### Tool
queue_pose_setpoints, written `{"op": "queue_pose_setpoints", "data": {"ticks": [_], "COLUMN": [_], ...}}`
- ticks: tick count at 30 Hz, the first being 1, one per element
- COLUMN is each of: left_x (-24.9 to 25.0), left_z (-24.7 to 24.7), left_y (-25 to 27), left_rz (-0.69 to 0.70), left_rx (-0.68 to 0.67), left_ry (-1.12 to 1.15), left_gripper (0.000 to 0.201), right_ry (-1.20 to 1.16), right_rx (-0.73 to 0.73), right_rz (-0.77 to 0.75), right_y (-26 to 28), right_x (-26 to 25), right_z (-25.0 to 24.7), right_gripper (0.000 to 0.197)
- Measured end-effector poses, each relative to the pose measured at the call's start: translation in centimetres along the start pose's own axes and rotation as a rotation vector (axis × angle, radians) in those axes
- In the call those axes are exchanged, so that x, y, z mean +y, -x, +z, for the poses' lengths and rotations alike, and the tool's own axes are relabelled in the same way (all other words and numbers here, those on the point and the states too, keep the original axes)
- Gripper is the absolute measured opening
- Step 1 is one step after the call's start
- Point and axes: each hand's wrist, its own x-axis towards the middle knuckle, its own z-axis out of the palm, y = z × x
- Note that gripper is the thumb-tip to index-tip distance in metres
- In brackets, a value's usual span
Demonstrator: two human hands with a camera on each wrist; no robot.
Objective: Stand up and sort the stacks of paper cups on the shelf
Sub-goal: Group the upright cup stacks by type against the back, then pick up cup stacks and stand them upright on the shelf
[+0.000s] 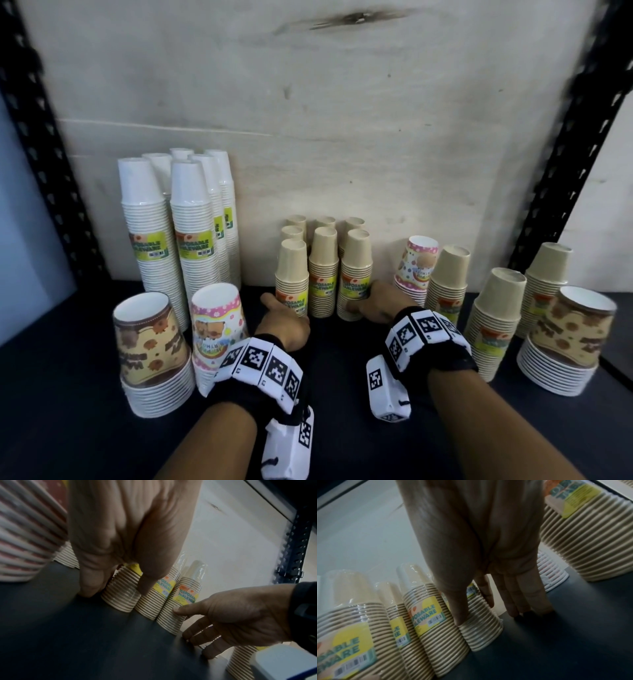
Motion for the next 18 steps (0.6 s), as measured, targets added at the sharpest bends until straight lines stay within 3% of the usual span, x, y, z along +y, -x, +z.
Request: {"op": "queue_pose_setpoints", "data": {"ticks": [18], "left_x": [-0.6], "left_z": [0.6], "left_y": [-1.2], "left_rz": [-0.020], "left_rx": [0.054], "left_ry": [0.019], "left_gripper": [0.079], "right_ry": [0.008], "right_rx": [0.007], "right_rz": [-0.017], "right_y": [-0.1], "right_x": [-0.1], "right_z": [0.1], "right_gripper": [0.052]}}
